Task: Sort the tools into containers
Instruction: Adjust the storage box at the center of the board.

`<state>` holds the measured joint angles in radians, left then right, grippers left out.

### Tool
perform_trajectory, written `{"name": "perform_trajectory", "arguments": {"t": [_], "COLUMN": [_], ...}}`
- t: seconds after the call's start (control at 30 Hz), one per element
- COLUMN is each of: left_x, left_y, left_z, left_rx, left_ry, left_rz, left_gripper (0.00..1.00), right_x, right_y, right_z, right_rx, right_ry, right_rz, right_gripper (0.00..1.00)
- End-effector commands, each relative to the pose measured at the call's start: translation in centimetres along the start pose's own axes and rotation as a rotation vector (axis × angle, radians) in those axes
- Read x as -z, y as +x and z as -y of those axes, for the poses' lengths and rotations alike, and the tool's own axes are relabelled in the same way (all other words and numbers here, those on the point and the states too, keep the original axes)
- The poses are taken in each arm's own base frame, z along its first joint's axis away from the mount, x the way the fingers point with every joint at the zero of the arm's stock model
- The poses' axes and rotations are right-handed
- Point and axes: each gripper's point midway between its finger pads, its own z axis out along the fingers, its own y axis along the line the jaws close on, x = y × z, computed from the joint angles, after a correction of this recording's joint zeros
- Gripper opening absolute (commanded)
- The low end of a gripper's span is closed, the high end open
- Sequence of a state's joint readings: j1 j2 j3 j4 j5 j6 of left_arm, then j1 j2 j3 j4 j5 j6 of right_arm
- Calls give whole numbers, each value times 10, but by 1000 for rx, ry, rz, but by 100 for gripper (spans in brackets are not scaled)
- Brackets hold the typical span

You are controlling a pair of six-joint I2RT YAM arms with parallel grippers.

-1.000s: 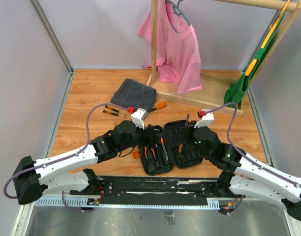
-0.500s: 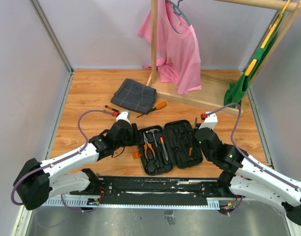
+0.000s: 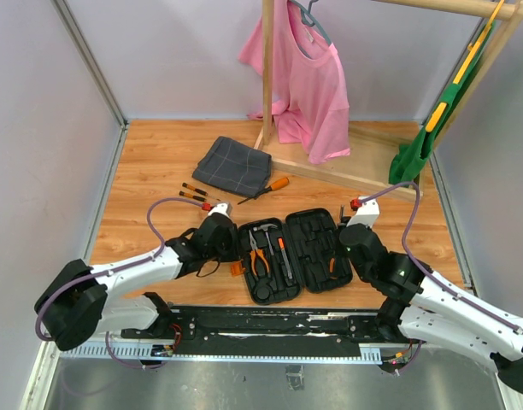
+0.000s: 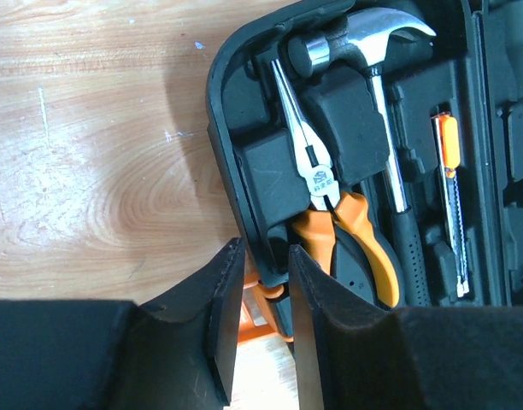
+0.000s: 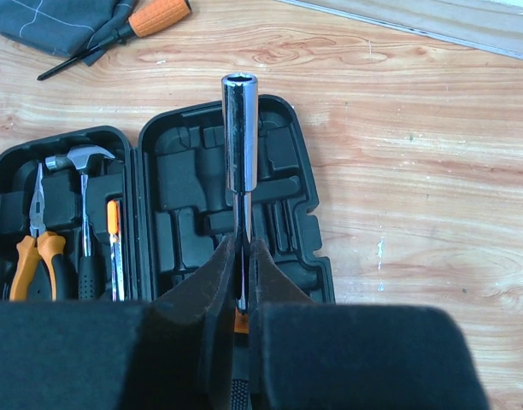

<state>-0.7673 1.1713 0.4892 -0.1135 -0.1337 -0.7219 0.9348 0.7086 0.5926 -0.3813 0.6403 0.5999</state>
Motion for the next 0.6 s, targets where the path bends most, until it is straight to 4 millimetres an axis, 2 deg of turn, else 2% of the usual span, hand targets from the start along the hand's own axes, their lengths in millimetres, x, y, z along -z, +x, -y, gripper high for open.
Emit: {"name": "perform_trajectory", "arguments": {"t": [0.0,0.13,0.23,0.33,0.57], "left_x": [-5,-8,-11,-14,-23], "left_y": [-4,-7,-12,-17,-14], "left_z": [-3,-9,-7,-4,-18], "left_rx": [17,33,42,34,5], "left_ry": [-14,-38,-20,-12,-38], "left_rz": [16,24,34,39,7], "left_gripper": [29,28,26,22,8], "right_x": [-1,-1,-1,-1,1], "right_y": [0,2,3,4,1], "right_z": [8,7,6,6,7], "right_rx": [-41,-42,-43,-40,-42], "right_ry": [34,28,25,24,13], "right_rz": [11,2,-1,-2,7], "right_gripper": [6,6,6,6,7]}}
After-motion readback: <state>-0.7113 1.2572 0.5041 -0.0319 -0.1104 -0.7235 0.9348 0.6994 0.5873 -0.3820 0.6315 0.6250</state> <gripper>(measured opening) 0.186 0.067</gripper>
